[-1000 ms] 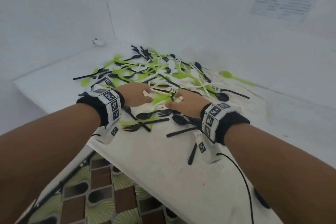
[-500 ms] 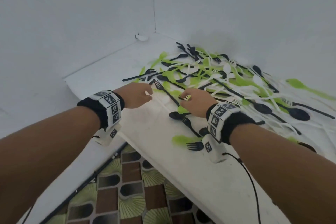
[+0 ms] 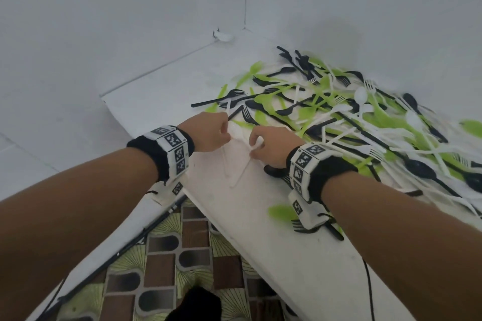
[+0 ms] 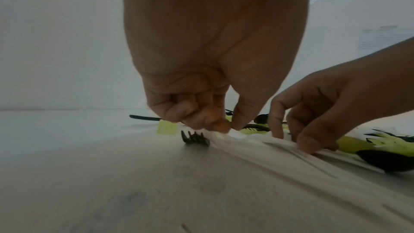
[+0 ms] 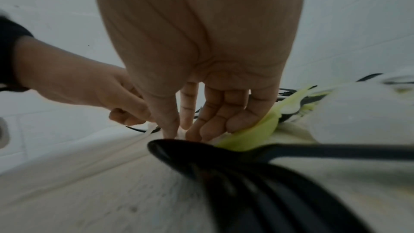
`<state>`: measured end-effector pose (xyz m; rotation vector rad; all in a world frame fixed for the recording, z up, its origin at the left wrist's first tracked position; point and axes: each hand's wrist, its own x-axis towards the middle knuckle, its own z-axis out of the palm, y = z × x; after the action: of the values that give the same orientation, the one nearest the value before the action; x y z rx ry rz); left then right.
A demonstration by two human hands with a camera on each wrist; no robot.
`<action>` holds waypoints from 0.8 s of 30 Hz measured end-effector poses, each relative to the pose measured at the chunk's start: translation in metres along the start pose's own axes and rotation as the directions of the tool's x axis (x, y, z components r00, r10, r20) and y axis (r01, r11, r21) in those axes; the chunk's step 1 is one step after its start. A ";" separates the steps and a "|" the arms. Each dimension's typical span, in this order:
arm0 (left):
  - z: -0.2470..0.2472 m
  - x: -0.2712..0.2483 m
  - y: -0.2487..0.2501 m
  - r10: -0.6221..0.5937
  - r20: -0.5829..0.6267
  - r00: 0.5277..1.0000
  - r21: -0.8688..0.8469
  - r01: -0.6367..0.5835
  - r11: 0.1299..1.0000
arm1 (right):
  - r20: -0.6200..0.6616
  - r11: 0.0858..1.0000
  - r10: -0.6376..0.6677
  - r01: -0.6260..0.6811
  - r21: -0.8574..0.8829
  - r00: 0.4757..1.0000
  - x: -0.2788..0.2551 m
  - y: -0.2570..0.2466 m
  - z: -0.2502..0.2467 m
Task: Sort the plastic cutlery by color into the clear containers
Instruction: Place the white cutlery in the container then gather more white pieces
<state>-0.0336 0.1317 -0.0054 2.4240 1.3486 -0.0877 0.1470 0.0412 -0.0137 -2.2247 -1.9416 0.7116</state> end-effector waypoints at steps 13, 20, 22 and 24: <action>-0.012 0.065 -0.025 0.484 0.135 0.865 0.118 -0.499 0.859 | -0.102 0.977 0.212 -0.214 -0.003 0.972 0.065 -0.040 0.003; -0.020 0.079 -0.027 0.576 0.216 0.788 0.134 -0.609 0.782 | -0.208 0.882 0.464 -0.428 0.196 0.861 0.060 -0.057 0.006; -0.026 0.080 -0.026 0.579 0.192 0.792 0.093 -0.602 0.793 | -0.257 0.862 0.501 -0.448 0.239 0.826 0.060 -0.058 0.004; -0.035 0.081 -0.027 0.562 0.153 0.813 -0.037 -0.563 0.825 | -0.282 0.845 0.528 -0.463 0.269 0.801 0.060 -0.056 0.000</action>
<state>-0.0161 0.2224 0.0009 2.6532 0.5172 -0.1272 0.1009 0.1089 -0.0090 -2.5438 -1.0804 0.4726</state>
